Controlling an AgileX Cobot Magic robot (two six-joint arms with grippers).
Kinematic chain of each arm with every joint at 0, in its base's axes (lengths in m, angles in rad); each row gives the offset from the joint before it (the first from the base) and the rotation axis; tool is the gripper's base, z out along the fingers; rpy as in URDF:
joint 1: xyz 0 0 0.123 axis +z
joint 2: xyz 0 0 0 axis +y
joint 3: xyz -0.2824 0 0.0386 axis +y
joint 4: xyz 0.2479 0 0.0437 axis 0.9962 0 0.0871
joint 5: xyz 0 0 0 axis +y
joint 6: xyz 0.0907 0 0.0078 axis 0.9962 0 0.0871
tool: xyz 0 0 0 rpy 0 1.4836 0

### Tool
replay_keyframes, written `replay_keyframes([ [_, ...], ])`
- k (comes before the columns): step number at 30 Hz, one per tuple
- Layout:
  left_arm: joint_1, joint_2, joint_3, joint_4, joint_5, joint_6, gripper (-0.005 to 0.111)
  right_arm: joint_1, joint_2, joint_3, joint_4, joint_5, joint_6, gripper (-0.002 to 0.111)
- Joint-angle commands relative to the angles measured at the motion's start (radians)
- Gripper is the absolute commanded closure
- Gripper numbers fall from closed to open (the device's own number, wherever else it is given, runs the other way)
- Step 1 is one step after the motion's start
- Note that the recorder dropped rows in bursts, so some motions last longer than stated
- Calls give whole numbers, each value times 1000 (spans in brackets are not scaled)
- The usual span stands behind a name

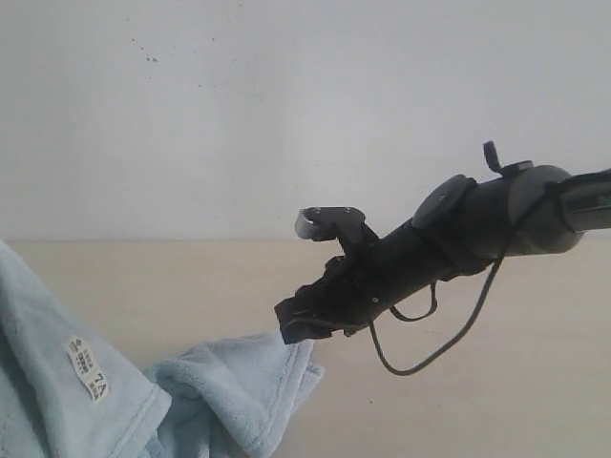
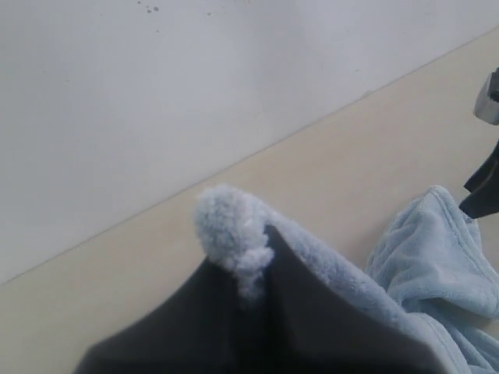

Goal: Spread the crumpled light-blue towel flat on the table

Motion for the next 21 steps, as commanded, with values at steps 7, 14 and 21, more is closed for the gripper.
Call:
replay_keyframes([
  [7, 4, -119, 90, 38, 23, -13, 103, -8, 110, -125, -195, 19, 192, 64],
  [14, 4, -154, 95, 43, 23, -20, 103, -8, 128, -127, -244, 16, 236, 64],
  [21, 4, -157, 95, 43, 25, -24, 103, -8, 156, -129, -210, 12, 232, 64],
])
